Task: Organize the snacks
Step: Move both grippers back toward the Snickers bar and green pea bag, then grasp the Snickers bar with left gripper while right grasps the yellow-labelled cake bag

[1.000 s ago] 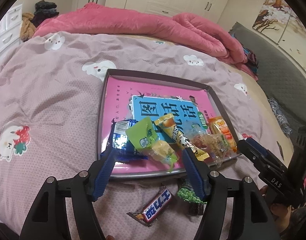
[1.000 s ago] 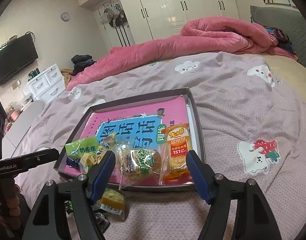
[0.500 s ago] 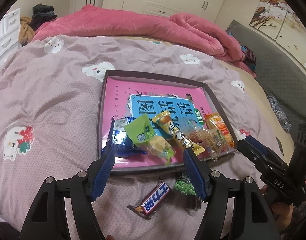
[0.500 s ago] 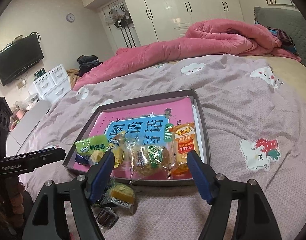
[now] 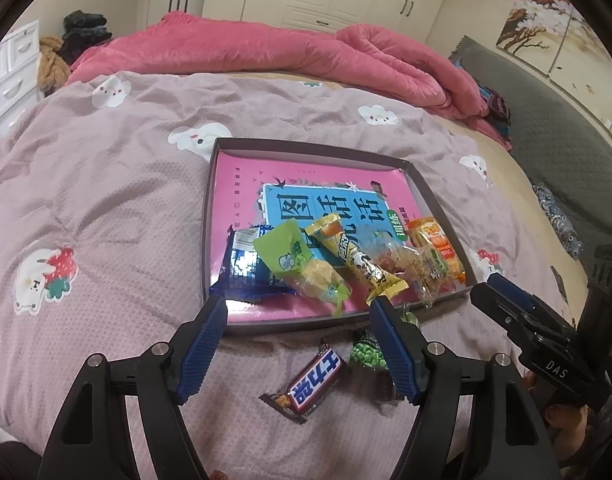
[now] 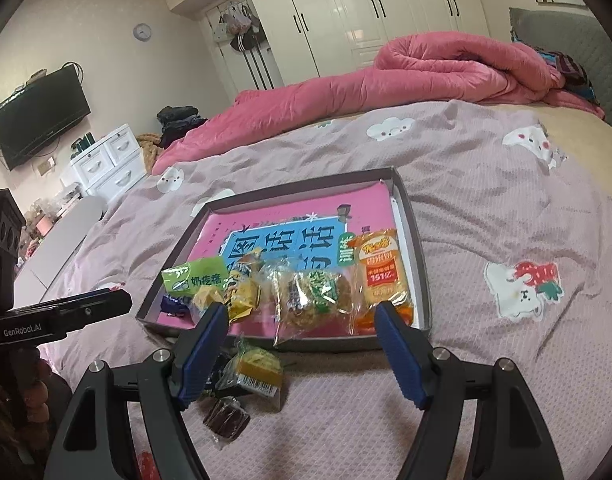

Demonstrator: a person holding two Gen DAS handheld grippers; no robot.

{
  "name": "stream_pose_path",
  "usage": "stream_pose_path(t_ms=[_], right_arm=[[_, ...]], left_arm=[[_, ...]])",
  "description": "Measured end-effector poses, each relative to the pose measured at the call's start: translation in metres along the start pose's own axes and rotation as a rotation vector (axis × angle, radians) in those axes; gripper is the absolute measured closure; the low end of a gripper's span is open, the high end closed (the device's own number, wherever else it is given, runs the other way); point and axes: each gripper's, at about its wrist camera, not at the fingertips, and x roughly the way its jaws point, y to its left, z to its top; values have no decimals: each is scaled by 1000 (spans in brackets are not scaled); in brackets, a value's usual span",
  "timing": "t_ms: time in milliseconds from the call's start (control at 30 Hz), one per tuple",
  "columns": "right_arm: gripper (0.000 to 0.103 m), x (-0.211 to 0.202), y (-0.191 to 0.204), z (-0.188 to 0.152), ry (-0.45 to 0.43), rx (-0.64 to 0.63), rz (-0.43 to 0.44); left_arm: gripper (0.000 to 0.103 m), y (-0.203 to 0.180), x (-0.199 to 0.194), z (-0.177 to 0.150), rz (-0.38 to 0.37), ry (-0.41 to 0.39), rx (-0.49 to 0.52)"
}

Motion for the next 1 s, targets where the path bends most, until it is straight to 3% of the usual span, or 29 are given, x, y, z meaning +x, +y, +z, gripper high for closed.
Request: stream_pose_path(t_ms=[533, 1000], right_arm=[[28, 4, 8, -11, 54, 3, 26], [28, 16, 11, -21, 124, 25, 42]], left_arm=[[27, 2, -2, -13, 10, 31, 29], [27, 0, 11, -31, -4, 112, 55]])
